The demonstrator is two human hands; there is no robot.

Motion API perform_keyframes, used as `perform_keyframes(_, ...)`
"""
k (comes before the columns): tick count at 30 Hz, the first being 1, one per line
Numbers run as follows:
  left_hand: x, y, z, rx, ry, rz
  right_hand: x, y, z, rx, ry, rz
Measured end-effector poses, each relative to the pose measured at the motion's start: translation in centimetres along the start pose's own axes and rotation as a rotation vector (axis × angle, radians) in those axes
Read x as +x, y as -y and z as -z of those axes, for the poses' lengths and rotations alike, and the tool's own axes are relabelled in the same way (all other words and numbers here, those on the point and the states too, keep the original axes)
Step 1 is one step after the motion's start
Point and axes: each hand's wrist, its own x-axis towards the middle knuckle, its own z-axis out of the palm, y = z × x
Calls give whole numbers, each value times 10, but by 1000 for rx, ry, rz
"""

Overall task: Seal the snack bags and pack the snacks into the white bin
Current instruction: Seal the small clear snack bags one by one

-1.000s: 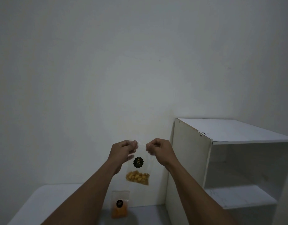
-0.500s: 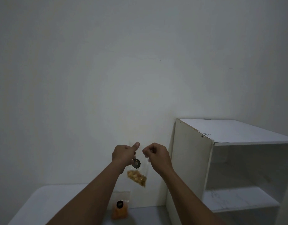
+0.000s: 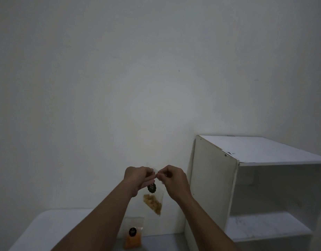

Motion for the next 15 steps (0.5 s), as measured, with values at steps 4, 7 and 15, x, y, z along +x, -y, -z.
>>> perform_keyframes(4,-3,-2,2,-9,33,9,-3,2,-1,-15,11,21)
perform_keyframes(7,-3,-3,4,2,7,17,-4,3,-3,-19,44,16)
perform_keyframes(15,-5,-8,10,22,-17,25,1,14,-4,190,151,-78)
